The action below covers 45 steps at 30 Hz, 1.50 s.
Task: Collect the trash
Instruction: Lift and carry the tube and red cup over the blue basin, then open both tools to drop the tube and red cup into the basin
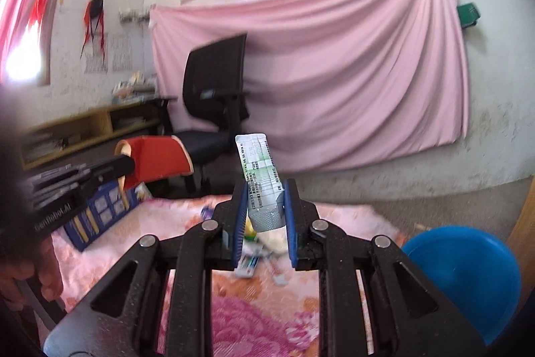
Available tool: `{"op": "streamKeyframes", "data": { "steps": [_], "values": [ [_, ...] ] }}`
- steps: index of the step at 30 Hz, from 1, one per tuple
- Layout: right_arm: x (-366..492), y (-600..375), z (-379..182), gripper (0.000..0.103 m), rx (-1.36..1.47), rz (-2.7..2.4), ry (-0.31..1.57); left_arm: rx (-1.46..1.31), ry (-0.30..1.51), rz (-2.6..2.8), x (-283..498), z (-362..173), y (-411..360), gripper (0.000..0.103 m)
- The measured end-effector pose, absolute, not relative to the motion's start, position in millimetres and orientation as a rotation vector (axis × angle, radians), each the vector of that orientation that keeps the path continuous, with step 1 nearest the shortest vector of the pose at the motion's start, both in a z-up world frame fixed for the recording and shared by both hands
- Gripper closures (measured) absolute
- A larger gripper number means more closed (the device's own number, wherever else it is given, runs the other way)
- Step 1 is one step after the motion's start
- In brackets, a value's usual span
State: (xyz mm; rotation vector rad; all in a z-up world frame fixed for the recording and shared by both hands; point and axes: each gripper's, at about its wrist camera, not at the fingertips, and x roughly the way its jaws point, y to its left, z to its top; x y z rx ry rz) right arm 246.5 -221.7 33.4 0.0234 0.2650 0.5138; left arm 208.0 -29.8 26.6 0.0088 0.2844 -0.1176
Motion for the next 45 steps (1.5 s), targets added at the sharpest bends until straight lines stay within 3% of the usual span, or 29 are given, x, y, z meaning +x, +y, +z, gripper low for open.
{"op": "streamKeyframes", "data": {
  "steps": [8,19,32,45],
  "values": [
    [227,-274,57,0.059,0.113,0.365,0.091,0.121,0.131,-0.215,203,57,-76,0.103],
    [220,-352,57,0.059,0.163,0.156,0.086,0.130,0.069,-0.392,224,77,-175,0.103],
    [248,-427,17,0.058,0.262,0.006,0.324,0.080,0.305,-0.599,278,55,-271,0.103],
    [274,-453,-16,0.057,0.366,-0.026,0.492,0.016,0.581,-0.655,323,35,-302,0.103]
  ]
}}
